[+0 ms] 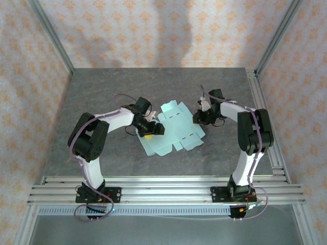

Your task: Fold the paper box

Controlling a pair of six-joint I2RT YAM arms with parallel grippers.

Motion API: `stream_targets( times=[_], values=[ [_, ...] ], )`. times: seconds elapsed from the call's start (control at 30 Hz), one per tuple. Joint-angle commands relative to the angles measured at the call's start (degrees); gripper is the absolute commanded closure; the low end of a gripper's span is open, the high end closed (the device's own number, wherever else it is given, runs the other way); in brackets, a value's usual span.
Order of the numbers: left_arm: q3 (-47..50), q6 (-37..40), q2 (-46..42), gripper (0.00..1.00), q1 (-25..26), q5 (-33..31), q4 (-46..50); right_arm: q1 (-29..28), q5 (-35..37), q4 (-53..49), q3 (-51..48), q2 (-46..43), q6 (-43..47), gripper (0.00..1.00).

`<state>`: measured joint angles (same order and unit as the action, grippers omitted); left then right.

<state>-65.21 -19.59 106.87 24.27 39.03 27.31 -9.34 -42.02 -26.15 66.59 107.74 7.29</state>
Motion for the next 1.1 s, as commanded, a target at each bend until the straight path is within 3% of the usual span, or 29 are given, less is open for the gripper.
stream_targets(
  times=[0.0, 0.1, 0.2, 0.37, 0.57, 0.8, 0.9, 1.07],
  values=[
    [2.72, -0.35, 1.77, 0.25, 0.35, -1.86, 4.77, -0.71, 1.19, -0.93, -0.44, -1.99, 1.15, 0.91],
    [2.74, -0.62, 0.87, 0.24, 0.4, -1.84, 4.18, -1.68, 5.25, -0.25, -1.19, -3.65, 1.49, 1.0],
    [2.77, -0.56, -1.88, 0.2, 0.41, -2.16, 3.59, -3.2, 11.36, 1.37, -2.69, -6.19, 1.03, 1.0],
    [4.42, -3.11, -11.96, 0.08, -0.99, -9.39, 1.23, -6.94, 24.71, 1.07, -4.36, -9.86, 0.4, 1.0],
    [6.14, -5.93, -20.08, 0.0, -5.73, -15.81, 1.76, -13.62, 44.18, -0.58, -4.72, -12.36, -1.65, 1.0],
    [6.8, -5.62, -20.76, 0.0, -6.87, -15.92, 1.2, -20.62, 67.04, -3.65, -2.9, -9.77, -5.74, 1.0],
    [7.18, -5.78, -20.56, 0.0, -6.87, -15.5, 0.2, -21.75, 70.57, -4.51, -2.0, -8.86, -6.64, 1.0],
    [7.79, -2.97, -21.32, 0.0, -6.87, -14.2, -2.24, -21.04, 61.82, 1.7, -5.42, -12.88, -4.5, 1.0]
  ],
)
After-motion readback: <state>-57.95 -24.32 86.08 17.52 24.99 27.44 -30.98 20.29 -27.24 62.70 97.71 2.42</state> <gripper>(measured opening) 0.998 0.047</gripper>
